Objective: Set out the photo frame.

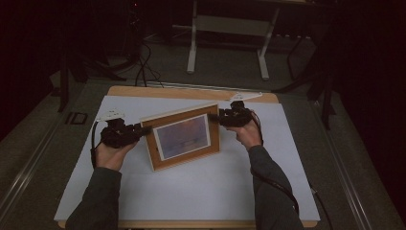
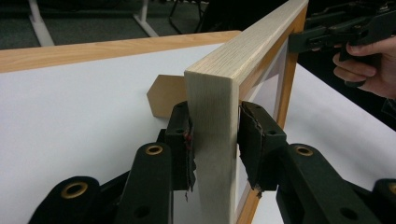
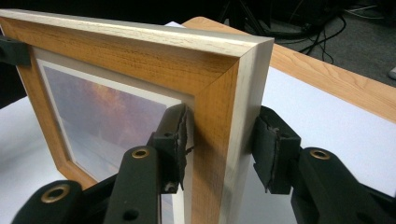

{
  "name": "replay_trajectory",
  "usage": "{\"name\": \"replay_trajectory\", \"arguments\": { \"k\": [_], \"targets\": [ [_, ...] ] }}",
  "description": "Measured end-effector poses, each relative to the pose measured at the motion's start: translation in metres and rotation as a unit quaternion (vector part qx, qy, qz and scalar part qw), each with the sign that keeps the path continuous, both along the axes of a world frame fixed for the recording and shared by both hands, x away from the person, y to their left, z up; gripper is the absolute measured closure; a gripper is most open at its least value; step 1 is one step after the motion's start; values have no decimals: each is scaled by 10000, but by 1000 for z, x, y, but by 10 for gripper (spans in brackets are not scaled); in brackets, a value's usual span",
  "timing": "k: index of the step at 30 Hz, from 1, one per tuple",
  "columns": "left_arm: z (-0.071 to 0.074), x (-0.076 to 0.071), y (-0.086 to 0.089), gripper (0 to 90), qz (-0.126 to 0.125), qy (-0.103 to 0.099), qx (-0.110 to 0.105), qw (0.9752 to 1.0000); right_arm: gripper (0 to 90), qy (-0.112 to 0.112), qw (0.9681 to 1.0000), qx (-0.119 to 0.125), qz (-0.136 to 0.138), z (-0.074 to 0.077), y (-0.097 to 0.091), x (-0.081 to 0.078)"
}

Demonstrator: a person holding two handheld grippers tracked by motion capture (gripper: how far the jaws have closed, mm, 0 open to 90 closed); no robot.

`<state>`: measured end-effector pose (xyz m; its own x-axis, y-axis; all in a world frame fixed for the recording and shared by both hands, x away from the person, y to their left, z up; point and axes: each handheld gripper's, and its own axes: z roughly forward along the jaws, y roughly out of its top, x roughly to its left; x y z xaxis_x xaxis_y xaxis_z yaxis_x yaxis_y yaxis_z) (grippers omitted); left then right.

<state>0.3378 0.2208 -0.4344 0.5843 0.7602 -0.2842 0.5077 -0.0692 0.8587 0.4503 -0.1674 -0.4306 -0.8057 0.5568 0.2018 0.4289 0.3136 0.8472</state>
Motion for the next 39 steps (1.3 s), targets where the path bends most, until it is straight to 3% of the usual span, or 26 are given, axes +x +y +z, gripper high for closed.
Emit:
{"name": "replay_trajectory", "arguments": {
  "k": [28, 34, 39],
  "targets": [
    [-6, 22, -11, 664, -276, -28, -141, 9995, 616, -13, 9994, 34, -339, -2, -23, -15],
    [-7, 25, -13, 666, -313, -34, -185, 9993, 618, -43, 9992, -55, -395, 0, -26, -19],
    [-6, 29, -18, 667, -329, -29, -127, 9994, 618, -58, 9990, -59, -450, 1, -29, -22]
  ]
}}
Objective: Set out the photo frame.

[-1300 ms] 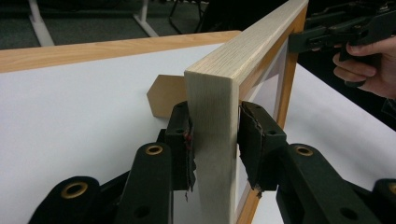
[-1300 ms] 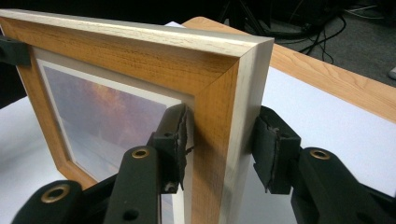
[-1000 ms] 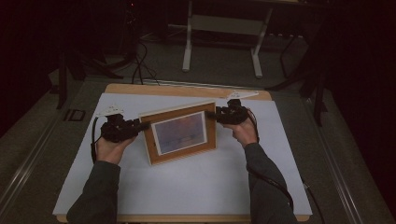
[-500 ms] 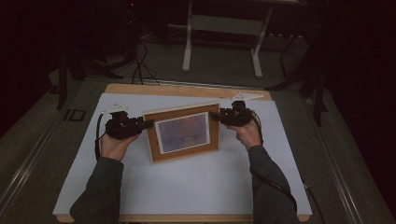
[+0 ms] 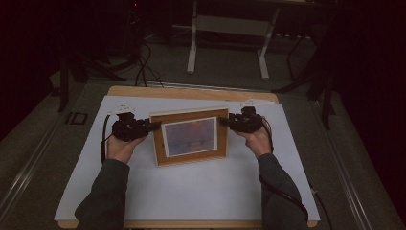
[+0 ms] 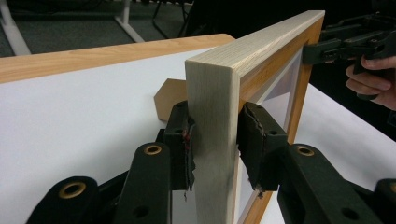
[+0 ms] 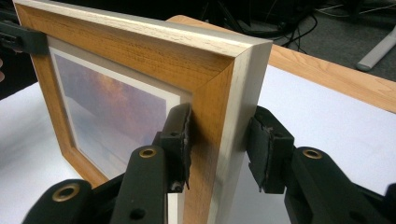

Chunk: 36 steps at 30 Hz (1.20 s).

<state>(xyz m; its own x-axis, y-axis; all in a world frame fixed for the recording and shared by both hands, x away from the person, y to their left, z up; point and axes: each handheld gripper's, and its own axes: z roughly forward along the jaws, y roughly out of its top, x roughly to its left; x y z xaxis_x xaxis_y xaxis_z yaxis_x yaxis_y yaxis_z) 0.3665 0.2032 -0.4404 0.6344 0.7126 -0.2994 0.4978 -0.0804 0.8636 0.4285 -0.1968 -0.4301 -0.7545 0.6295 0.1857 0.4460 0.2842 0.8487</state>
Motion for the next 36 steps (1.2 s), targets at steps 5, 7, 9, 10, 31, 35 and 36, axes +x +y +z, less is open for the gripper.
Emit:
{"name": "replay_trajectory", "arguments": {
  "k": [5, 7, 9, 10, 31, 35, 36],
  "targets": [
    [1, 3, -4, 665, -16, 6, 34, 10000, 618, 16, 10000, 3, -68, 0, -4, -3],
    [1, 3, -5, 665, -21, -4, 34, 10000, 618, 18, 10000, 1, -95, 1, -5, -5],
    [1, 4, -6, 664, -41, -7, 36, 10000, 618, 9, 9999, -4, -130, 1, -7, -7],
    [1, 5, -7, 664, -47, -5, 40, 10000, 618, 7, 9999, -8, -142, 1, -8, -7],
    [-1, 11, -20, 662, -186, 2, -60, 9998, 619, 18, 9994, -7, -346, 1, -21, -17],
    [-1, 12, -23, 662, -224, 5, -69, 9997, 619, 44, 9993, -12, -380, 2, -25, -20],
    [-1, 12, -24, 662, -233, 1, -67, 9997, 619, 40, 9992, -14, -390, 2, -26, -20]
  ]
}}
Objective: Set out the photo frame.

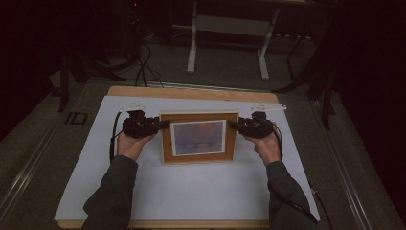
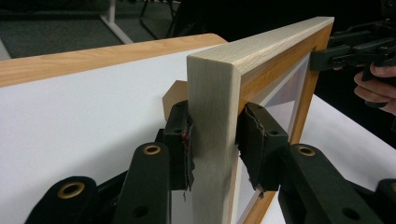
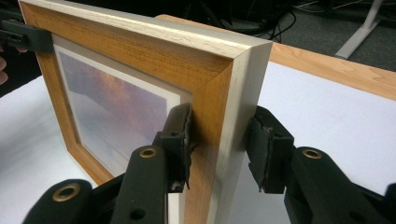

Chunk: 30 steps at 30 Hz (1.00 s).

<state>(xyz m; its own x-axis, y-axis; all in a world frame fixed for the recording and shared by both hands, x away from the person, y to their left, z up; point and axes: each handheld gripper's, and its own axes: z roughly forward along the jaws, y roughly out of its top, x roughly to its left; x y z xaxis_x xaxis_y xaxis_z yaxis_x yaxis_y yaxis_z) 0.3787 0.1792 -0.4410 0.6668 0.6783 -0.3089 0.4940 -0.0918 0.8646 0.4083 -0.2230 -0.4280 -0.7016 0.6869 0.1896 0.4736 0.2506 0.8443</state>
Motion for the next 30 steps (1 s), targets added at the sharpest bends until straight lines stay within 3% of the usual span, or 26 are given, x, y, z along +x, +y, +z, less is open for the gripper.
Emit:
{"name": "replay_trajectory", "arguments": {
  "k": [30],
  "targets": [
    [-2, 2, -6, 659, -172, 72, -170, 9997, 624, -38, 9999, 110, -75, -2, -12, -14]
  ]
}}
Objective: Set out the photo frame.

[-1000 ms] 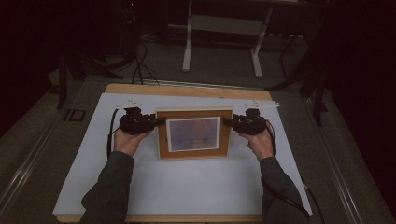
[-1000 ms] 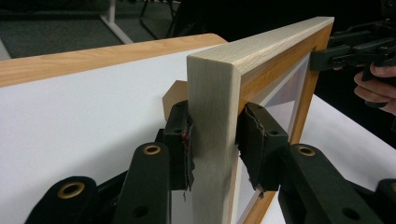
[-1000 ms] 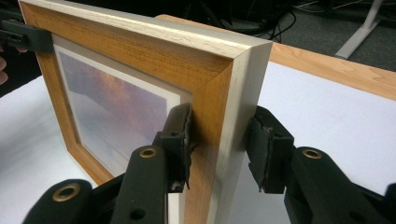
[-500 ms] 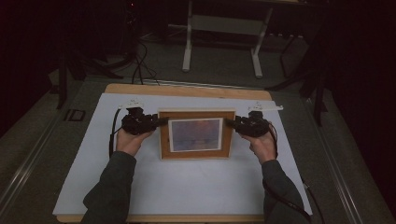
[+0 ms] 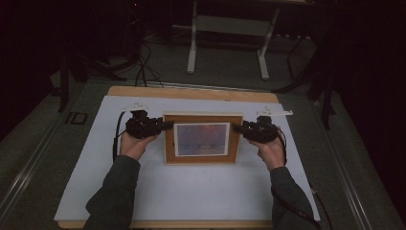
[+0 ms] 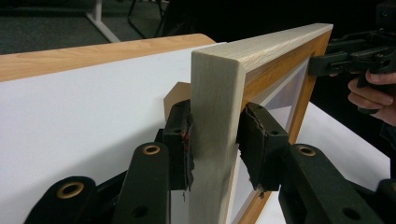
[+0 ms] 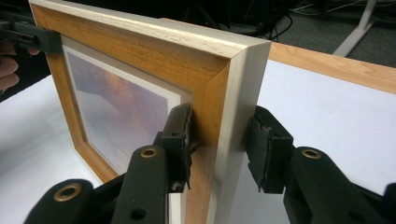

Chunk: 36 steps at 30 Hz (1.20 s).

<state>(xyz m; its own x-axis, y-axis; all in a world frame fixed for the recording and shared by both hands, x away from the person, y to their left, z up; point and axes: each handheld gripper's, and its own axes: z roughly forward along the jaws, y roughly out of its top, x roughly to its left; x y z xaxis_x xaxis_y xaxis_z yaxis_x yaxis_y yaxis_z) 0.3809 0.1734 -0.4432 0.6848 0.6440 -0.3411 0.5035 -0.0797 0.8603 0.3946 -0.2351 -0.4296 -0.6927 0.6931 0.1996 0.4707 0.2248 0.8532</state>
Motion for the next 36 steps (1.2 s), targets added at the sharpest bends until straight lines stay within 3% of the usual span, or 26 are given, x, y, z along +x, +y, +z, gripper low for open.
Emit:
{"name": "replay_trajectory", "arguments": {
  "k": [36],
  "targets": [
    [-2, -1, -1, 656, -59, 85, -130, 9999, 627, -11, 10000, 75, 44, -1, -5, -5]
  ]
}}
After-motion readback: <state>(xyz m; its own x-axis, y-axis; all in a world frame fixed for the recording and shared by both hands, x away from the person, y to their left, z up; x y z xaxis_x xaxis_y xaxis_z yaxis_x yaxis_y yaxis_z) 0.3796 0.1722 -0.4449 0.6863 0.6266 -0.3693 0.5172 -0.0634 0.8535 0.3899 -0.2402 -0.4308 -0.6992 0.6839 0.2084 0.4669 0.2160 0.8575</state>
